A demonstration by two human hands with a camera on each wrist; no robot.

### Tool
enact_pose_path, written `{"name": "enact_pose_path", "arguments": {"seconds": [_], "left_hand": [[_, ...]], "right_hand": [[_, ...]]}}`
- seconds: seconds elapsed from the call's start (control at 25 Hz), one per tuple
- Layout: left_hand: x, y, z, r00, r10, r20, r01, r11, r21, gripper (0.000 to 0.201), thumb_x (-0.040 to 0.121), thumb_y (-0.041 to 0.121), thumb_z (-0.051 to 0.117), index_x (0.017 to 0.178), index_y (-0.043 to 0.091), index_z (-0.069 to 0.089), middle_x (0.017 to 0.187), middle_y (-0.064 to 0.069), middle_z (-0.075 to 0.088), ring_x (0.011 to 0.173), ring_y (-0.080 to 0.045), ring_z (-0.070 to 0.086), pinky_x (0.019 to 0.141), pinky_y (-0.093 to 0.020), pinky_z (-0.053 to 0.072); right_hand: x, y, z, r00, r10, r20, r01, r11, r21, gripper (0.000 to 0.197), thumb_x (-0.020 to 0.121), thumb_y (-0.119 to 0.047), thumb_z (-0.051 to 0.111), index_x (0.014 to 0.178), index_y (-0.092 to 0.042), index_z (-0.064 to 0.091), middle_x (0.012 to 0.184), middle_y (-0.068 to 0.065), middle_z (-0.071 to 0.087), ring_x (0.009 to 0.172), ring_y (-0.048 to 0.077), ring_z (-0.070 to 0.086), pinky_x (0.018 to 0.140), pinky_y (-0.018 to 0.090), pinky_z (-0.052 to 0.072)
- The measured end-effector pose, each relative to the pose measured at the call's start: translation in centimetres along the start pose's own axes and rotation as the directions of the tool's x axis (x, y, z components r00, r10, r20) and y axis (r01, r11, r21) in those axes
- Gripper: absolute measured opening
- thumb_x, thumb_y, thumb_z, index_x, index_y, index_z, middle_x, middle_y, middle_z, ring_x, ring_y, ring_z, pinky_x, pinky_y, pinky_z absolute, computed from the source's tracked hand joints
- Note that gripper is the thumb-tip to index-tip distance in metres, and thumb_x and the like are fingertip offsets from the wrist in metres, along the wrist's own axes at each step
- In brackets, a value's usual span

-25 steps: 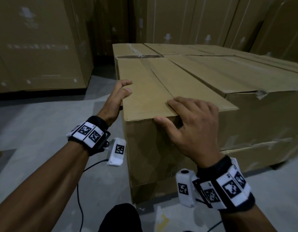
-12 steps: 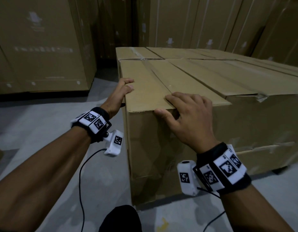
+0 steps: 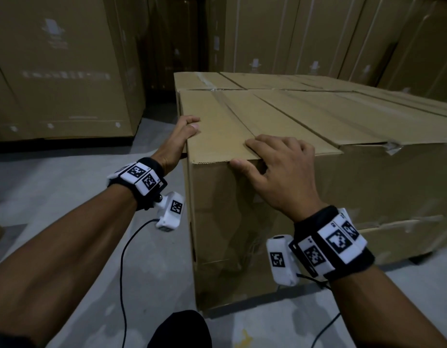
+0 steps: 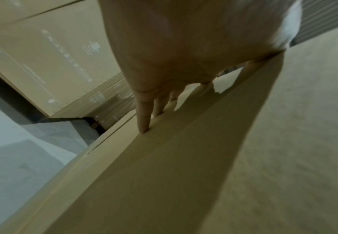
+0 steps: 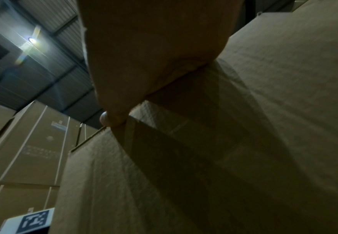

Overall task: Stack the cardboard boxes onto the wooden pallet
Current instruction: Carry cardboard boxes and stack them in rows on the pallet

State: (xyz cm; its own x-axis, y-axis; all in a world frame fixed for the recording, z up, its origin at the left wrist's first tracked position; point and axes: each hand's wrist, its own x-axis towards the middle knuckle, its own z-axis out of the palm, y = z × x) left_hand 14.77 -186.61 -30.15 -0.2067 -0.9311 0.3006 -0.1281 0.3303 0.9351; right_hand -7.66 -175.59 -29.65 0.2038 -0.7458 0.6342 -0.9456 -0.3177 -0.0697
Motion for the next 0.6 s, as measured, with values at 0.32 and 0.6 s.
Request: {"name": "enact_pose_path", "arguments": {"seconds": [0.32, 0.6], "left_hand": [[-1.0, -0.1, -0.2, 0.999, -0.015, -0.030, 0.017, 0.997, 0.080, 0.081, 0.087, 0.063, 0.031, 0.157, 0.024, 0.016, 0.157, -0.003, 0.029, 0.137, -0.019, 0.036, 0.108, -0.040, 0.038], [-6.7, -0.3, 0.8, 1.000, 0.004, -0.017, -0.003, 0.999, 0.054, 0.107, 0.062, 0.099, 0.033, 0.153, 0.045, 0.018, 0.161, 0.006, 0.023, 0.143, -0.020, 0.032, 0.111, -0.060, 0.031]], "right_hand": [[-0.5, 0.5, 0.7, 0.999, 0.004, -0.044, -0.004, 1.000, 0.003, 0.078, 0.090, -0.076, 0.020, 0.138, -0.027, 0.055, 0.142, 0.003, 0.054, 0.129, 0.024, 0.046, 0.104, 0.040, 0.026], [-3.5, 4.5, 1.3, 0.982, 0.091, -0.168, -0.098, 0.995, -0.033, 0.073, 0.089, -0.073, 0.040, 0.140, -0.022, 0.049, 0.146, 0.014, 0.043, 0.138, 0.034, 0.036, 0.117, 0.050, 0.019]]}}
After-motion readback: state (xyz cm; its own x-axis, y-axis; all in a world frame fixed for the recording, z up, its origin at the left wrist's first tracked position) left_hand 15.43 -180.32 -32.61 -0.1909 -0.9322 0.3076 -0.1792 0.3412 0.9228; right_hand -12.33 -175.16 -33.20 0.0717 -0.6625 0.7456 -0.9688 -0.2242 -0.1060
